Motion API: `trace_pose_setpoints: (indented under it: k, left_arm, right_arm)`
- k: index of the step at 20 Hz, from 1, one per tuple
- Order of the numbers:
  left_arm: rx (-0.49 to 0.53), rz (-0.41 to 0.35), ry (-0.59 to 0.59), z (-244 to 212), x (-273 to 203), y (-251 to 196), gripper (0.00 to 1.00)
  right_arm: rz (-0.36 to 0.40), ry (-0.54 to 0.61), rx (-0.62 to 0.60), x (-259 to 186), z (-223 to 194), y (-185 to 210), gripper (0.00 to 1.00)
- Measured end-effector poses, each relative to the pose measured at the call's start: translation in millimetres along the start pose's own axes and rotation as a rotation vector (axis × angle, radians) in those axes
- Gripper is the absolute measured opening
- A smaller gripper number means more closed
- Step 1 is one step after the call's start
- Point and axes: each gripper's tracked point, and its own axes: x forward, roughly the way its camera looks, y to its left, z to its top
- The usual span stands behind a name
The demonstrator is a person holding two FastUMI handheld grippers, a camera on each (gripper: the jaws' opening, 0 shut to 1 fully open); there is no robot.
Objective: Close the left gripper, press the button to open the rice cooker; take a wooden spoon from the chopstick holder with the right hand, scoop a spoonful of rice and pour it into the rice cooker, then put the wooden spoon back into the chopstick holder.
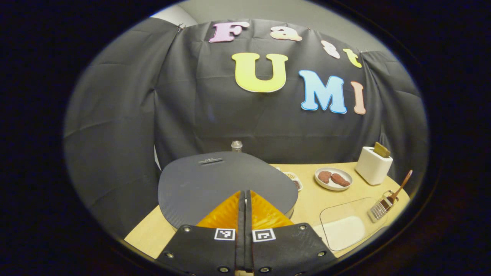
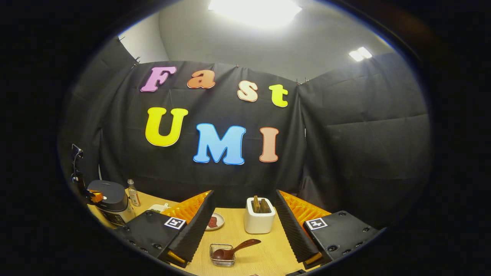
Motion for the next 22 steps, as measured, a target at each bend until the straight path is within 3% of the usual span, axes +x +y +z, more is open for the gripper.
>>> trace_pose_setpoints:
  k: [5, 13, 22]
  left_arm:
    - [0.052, 0.016, -0.002, 15.0, 0.6, -2.5, 0.02]
    - [0.064, 0.061, -0.118, 79.6, -21.2, 7.6, 0.0]
    - [0.062, 0.135, -0.314, 177.4, -98.9, 21.7, 0.0]
  right_arm:
    - [0.01, -0.035, 0.017, -5.0, 9.0, -1.4, 0.98]
    - [0.018, -0.049, 0.029, -10.1, 12.7, -11.9, 0.97]
    - [0.063, -0.024, 0.061, 2.9, -4.3, -8.9, 0.98]
